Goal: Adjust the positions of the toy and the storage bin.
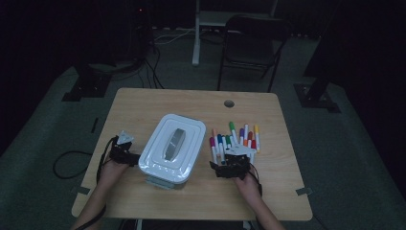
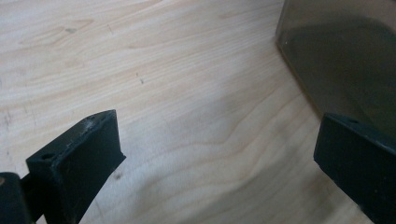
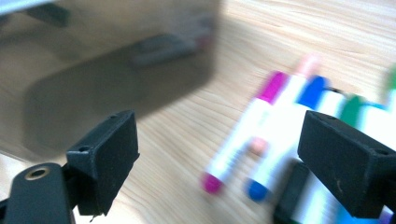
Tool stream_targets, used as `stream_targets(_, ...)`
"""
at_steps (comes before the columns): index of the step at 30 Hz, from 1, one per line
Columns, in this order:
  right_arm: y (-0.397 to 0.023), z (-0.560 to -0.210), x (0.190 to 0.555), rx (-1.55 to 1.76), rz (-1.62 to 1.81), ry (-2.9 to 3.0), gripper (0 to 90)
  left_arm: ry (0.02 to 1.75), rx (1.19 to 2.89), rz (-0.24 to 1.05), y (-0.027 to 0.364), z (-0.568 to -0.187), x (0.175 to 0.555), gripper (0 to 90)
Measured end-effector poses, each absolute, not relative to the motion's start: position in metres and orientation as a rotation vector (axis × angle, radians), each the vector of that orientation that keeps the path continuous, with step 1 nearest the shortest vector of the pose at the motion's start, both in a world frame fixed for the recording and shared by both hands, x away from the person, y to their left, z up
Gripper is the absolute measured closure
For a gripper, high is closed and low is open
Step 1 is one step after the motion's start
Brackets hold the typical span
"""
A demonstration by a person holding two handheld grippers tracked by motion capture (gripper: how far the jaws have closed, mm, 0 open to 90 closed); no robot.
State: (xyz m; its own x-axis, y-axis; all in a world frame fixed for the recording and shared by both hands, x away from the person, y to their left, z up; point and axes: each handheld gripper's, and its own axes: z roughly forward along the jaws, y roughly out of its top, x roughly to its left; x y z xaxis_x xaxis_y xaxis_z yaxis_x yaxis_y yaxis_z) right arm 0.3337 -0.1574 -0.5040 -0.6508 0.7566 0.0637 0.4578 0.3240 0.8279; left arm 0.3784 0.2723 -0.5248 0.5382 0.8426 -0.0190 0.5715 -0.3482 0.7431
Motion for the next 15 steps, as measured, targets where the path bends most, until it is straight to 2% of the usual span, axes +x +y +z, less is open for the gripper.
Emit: stream_targets(15,-0.27,-0.52,0.323,1.295,1.083,2.108,12.1,1.197,2.028,0.495,0.301,-0.528,0.347,1.6)
